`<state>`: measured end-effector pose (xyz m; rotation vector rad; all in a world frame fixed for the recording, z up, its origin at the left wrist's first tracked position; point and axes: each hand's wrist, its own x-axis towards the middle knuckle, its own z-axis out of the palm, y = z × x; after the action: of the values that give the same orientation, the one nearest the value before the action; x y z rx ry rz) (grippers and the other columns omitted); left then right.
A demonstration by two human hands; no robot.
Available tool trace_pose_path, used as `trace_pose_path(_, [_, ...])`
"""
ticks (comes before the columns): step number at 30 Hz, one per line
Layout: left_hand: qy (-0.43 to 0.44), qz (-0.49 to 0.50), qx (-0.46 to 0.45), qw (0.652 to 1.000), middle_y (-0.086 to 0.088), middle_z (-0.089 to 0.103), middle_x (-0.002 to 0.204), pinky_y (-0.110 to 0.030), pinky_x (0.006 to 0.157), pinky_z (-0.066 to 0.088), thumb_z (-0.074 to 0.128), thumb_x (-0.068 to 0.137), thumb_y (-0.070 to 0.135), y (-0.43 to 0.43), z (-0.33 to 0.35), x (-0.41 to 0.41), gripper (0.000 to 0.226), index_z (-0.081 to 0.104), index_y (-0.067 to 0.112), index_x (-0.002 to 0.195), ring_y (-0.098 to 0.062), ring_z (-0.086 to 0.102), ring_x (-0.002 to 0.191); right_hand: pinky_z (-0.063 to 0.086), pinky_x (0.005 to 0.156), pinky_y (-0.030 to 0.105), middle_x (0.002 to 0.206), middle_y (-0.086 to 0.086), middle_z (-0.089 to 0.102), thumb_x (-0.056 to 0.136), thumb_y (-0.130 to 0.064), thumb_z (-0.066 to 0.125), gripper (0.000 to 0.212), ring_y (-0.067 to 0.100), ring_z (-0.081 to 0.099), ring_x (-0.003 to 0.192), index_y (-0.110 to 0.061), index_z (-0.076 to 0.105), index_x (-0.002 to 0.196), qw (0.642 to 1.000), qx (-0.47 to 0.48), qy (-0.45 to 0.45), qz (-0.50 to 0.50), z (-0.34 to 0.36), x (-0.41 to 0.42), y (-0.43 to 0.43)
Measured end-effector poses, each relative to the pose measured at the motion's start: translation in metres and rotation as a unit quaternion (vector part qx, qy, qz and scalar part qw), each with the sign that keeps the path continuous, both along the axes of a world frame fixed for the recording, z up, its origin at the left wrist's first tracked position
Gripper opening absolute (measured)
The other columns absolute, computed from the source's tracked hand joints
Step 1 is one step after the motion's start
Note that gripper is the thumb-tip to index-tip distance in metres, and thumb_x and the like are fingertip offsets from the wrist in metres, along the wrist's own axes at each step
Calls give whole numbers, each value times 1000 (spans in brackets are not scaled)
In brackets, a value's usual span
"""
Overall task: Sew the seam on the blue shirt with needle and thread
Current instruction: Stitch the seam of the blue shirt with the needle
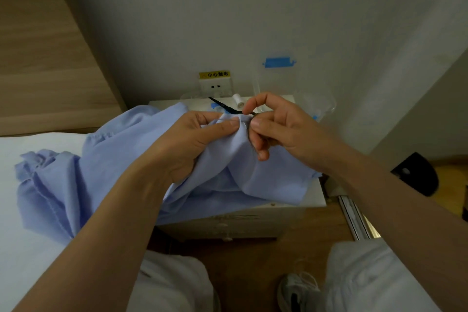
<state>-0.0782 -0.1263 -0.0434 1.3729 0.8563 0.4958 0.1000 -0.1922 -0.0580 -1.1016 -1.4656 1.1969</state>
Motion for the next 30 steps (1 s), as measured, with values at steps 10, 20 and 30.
trace_pose_path(10, [29, 42, 51, 997, -16, 72, 92, -39, 84, 52, 62, 86, 29, 3, -7, 3, 24, 73, 8, 93, -32, 66, 92, 48, 76, 21, 97, 4, 61, 88, -18, 67, 14, 12, 57, 83, -15, 64, 102, 945, 205, -201, -159, -7, -4, 6])
trace_pose_path(20, [78, 22, 145, 986, 10, 70, 68, -16, 68, 49, 70, 85, 32, 7, -14, 2, 20, 71, 27, 66, 2, 62, 71, 44, 83, 32, 99, 5, 50, 89, -19, 63, 14, 22, 53, 94, -7, 70, 87, 892, 339, -267, -134, -7, -13, 6])
trace_pose_path(30, [19, 142, 93, 985, -4, 68, 67, -26, 65, 49, 62, 92, 29, 8, -16, 2, 22, 70, 16, 75, -11, 63, 67, 51, 90, 43, 85, 2, 69, 99, 4, 40, 18, 21, 66, 83, -9, 52, 99, 867, -176, -47, 463, 1, -13, -12])
